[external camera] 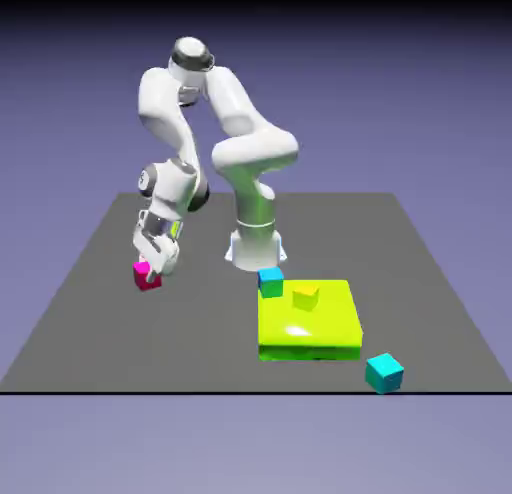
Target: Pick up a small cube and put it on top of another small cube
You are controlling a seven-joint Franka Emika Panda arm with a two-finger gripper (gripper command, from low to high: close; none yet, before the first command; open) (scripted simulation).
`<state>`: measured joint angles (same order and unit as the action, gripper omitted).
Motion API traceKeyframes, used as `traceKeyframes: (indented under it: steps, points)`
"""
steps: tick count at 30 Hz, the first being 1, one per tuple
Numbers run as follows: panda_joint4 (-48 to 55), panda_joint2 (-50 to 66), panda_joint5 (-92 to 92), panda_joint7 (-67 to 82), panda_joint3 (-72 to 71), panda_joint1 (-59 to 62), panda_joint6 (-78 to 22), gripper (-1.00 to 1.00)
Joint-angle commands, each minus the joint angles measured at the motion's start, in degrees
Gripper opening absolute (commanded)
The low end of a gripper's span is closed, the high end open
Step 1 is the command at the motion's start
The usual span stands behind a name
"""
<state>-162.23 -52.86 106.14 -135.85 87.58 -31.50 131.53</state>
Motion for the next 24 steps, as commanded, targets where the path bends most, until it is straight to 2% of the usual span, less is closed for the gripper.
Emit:
traceKeyframes:
  steps: [1, 24]
  points:
    - [-0.2, 0.1, -1.9, -0.7, -2.1, -0.4, -0.4, -1.00]
    - [-4.1, 3.4, -46.1, -16.7, -49.8, -8.6, -8.7, -1.00]
